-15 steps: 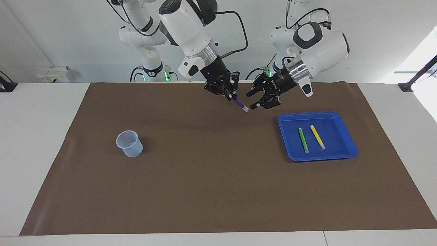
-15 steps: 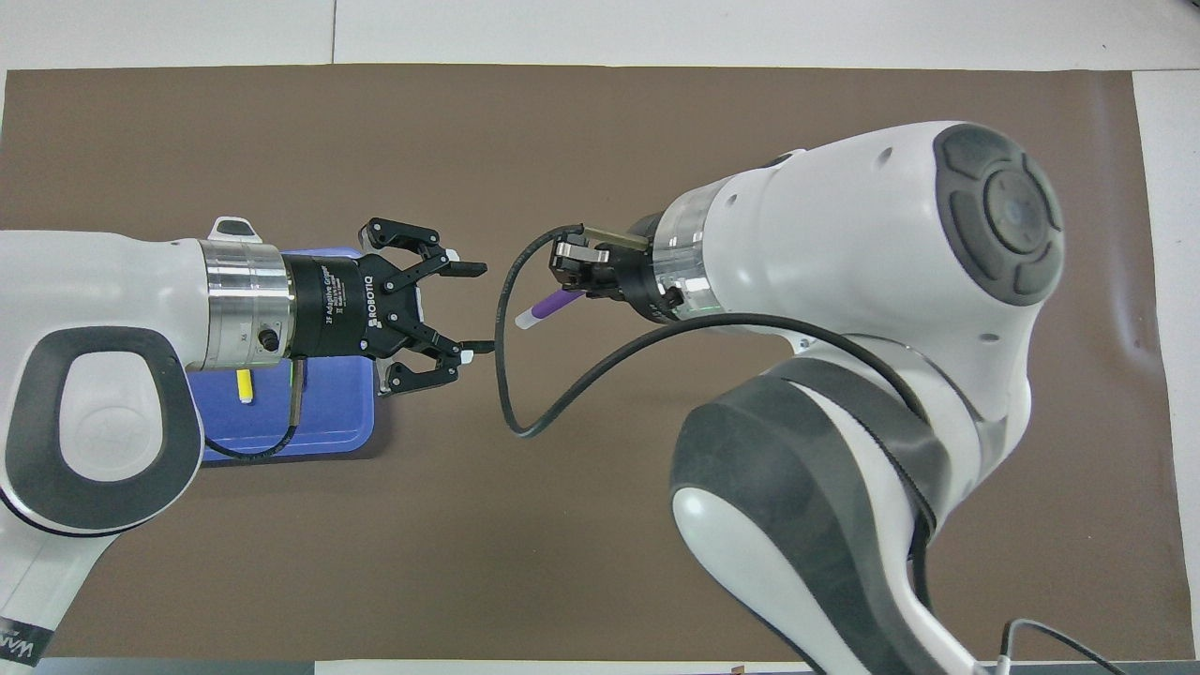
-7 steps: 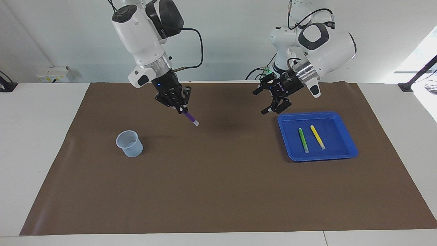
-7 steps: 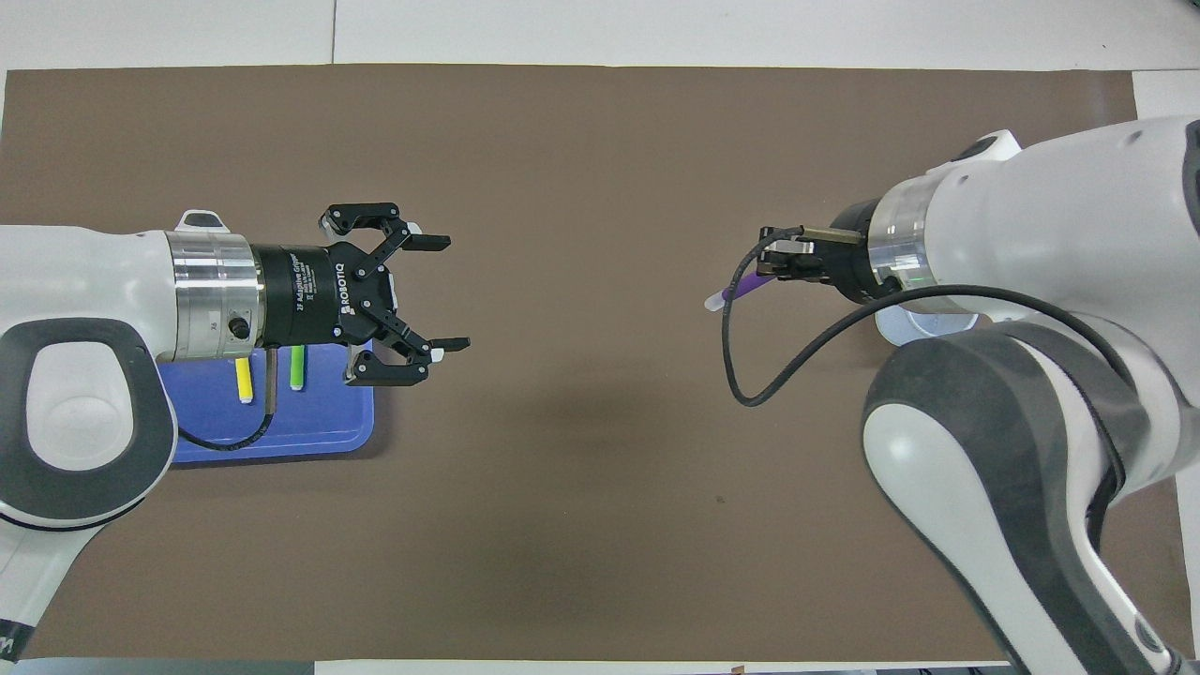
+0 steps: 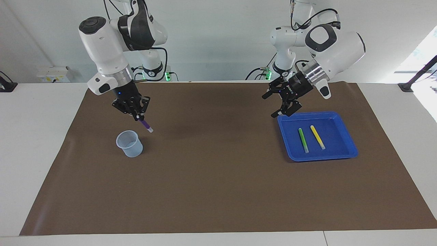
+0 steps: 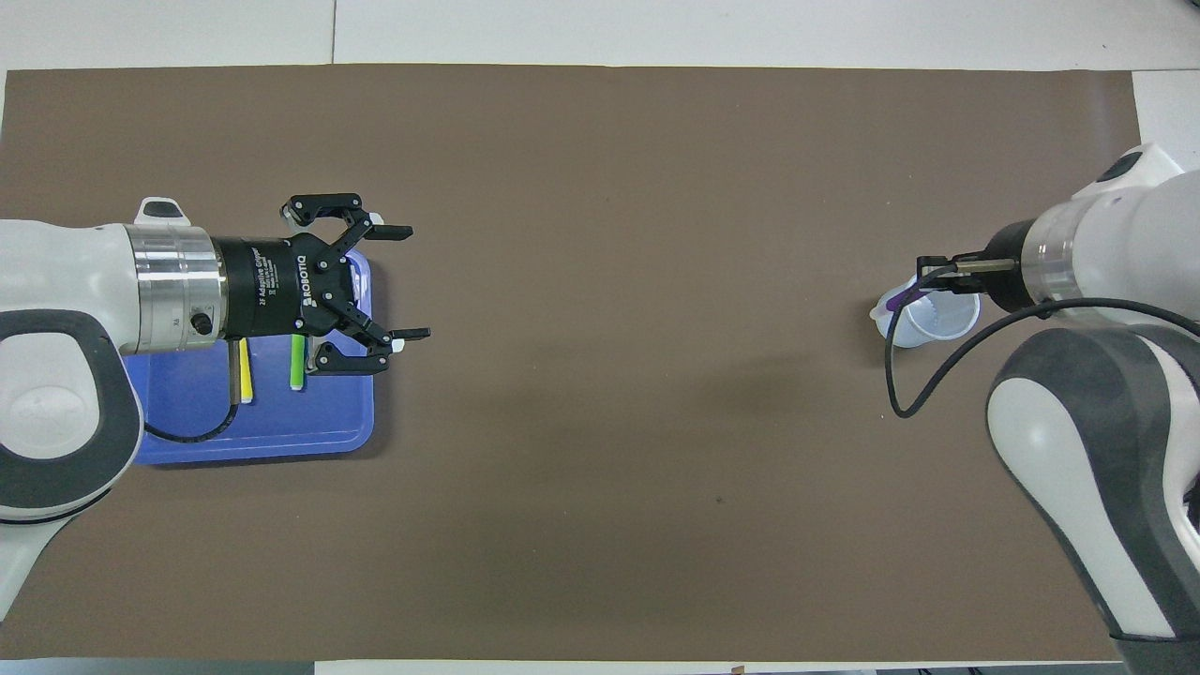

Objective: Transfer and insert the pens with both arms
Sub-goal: 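Insert the purple pen into the white cup with the right gripper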

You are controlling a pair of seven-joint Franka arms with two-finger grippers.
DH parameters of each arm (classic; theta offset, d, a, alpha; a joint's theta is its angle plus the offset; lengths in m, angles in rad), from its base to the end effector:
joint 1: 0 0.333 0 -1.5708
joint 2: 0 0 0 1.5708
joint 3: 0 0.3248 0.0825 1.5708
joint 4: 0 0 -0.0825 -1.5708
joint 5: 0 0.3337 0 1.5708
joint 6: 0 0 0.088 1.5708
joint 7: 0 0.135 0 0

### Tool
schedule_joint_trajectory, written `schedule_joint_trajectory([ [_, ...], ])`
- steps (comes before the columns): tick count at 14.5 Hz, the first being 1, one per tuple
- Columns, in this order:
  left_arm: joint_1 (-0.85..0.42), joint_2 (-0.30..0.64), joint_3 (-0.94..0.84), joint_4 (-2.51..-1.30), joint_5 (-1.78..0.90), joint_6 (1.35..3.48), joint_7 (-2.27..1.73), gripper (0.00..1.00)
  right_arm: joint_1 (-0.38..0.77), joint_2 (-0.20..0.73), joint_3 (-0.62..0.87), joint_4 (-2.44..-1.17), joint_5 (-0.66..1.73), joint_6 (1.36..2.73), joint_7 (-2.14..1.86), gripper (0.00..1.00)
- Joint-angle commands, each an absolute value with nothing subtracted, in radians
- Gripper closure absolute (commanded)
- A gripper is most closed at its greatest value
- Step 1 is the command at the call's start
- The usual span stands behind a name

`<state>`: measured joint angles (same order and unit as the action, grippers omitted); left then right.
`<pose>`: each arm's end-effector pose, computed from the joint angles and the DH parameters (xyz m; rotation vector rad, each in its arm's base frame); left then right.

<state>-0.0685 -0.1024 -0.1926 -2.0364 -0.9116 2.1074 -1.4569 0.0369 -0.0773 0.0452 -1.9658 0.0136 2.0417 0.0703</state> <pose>0.4776 -0.1892 0.5289 1.6742 1.7513 -0.6376 0.5057 0.0433 0.5173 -3.1119 -0.0104 -0.2370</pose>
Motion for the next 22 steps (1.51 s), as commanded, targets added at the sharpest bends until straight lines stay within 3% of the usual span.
schedule_joint_trajectory([
  [1,-0.037,-0.135,-0.193,-2.072,-0.843,2.073,-1.349,0.00,0.035,-0.115,0.008,-2.026,-0.080,2.074,0.011,1.00],
  [7,0.029,-0.137,-0.190,-2.043,-0.583,1.887,-1.040,0.00,0.035,-0.101,-0.074,-2.120,-0.069,2.230,-0.115,1.00],
  [18,0.083,-0.129,-0.187,-2.025,-0.253,1.870,-0.855,0.00,0.034,-0.009,-0.075,-2.214,-0.011,2.425,-0.109,1.00],
  [19,0.089,-0.129,-0.187,-2.023,-0.253,1.861,-0.807,0.00,0.034,-0.008,-0.075,-2.210,-0.011,2.424,-0.109,0.74],
  [20,0.095,-0.129,-0.184,-2.022,-0.253,1.859,-0.778,0.00,0.034,-0.008,-0.075,-2.207,-0.009,2.424,-0.103,0.15],
  [21,0.110,-0.130,-0.183,-2.026,-0.253,1.864,-0.734,0.00,0.034,-0.003,-0.075,-2.200,-0.009,2.422,-0.088,0.00],
  [22,0.118,-0.130,-0.183,-2.029,-0.252,1.861,-0.668,0.00,0.034,-0.002,-0.075,-2.189,-0.009,2.413,-0.074,0.00],
])
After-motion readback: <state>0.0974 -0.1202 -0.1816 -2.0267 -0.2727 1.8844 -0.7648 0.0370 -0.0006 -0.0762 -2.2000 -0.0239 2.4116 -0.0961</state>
